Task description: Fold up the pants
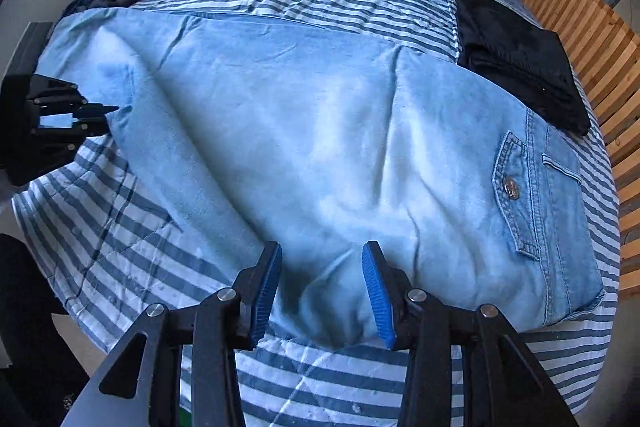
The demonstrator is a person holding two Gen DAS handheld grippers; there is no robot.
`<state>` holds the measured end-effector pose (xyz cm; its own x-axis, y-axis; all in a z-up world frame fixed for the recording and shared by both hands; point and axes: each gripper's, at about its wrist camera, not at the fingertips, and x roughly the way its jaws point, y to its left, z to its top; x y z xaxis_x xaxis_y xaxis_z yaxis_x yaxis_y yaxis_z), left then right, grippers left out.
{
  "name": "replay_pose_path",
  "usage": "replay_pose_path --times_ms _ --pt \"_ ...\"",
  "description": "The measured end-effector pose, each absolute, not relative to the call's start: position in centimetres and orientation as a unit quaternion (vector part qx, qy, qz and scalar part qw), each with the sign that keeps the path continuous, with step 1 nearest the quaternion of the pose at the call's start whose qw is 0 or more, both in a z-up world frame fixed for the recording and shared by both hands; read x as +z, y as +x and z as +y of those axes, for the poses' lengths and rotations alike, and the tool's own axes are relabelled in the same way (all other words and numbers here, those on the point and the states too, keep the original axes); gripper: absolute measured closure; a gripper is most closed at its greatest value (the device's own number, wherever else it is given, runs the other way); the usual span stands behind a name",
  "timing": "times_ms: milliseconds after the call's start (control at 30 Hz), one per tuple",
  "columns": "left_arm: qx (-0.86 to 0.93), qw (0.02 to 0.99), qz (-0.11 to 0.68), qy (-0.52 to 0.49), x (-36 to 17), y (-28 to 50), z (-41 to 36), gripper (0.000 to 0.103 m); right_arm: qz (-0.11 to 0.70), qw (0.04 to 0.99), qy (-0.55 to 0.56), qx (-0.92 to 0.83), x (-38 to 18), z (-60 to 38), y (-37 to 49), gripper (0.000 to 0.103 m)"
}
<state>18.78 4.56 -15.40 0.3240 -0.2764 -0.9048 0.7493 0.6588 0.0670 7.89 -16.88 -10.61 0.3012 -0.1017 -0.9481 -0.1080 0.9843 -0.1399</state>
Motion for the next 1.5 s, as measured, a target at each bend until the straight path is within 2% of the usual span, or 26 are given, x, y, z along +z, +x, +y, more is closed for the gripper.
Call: replay_pose_path --times_ms 133,200,367,467,567,600,667,700,733,900,1133,1300,1367,1400,1433,1500 --pt "-0.347 0.773 0.489 0.207 -11.9 17.9 6.6 0.099 0.598 0.800 -0.052 -0.005 -10.3 -19.1 8.5 0.065" --pt "-0.354 0.763 0.494 0.222 -11.1 16.6 7.2 0.098 0.596 0.801 -0.053 -0.011 -10.2 -19.6 8.6 0.065" --pt "-0.308 0.706 0.578 0.269 -14.9 15.7 8.4 0.094 0.622 0.778 -0.083 -0.028 -13.1 -20.2 9.1 0.065" --pt "-0.329 0.733 0.569 0.174 -12.4 16.8 9.7 0.094 0.624 0.777 -0.082 -0.022 -13.0 -20.6 9.0 0.065" --pt "-0.329 0.768 0.534 0.129 -8.8 19.3 9.8 0.089 0.601 0.797 -0.053 -0.005 -10.2 -21.6 9.5 0.065" --pt "-0.323 0.778 0.523 0.125 -7.8 20.5 9.5 0.086 0.590 0.805 -0.056 -0.007 -9.0 -21.9 9.9 0.065" --pt "-0.316 0.793 0.502 0.141 -6.4 23.4 8.1 0.070 0.566 0.822 -0.060 -0.015 -6.9 -22.8 11.3 0.065" --pt "-0.314 0.797 0.494 0.151 -6.0 24.7 7.5 0.053 0.556 0.829 -0.057 -0.016 -5.9 -23.3 12.2 0.064" --pt "-0.310 0.802 0.486 0.157 -5.8 26.5 6.8 0.048 0.549 0.834 -0.054 -0.013 -5.2 -24.0 13.1 0.064" --pt "-0.305 0.804 0.476 0.185 -7.6 32.3 3.7 0.048 0.535 0.839 -0.096 0.023 -4.2 -23.9 17.7 0.064" --pt "-0.338 0.754 0.512 0.234 -14.1 35.5 0.0 0.048 0.535 0.819 -0.180 0.106 -8.1 -19.6 23.3 0.064" --pt "-0.349 0.737 0.530 0.231 -16.2 36.7 -0.1 0.050 0.547 0.800 -0.181 0.166 -11.1 -17.1 26.1 0.064" --pt "-0.353 0.735 0.529 0.235 -16.6 36.7 -0.2 0.058 0.544 0.794 -0.189 0.194 -11.9 -15.8 26.5 0.064" --pt "-0.350 0.737 0.525 0.241 -16.7 36.6 -0.2 0.071 0.542 0.792 -0.192 0.205 -12.2 -15.3 26.6 0.064" --pt "-0.351 0.737 0.523 0.246 -16.7 36.5 -0.2 0.078 0.541 0.789 -0.196 0.215 -12.4 -14.6 26.7 0.064" --pt "-0.349 0.740 0.521 0.243 -16.4 36.5 0.0 0.085 0.538 0.783 -0.206 0.235 -12.9 -13.6 26.7 0.064"
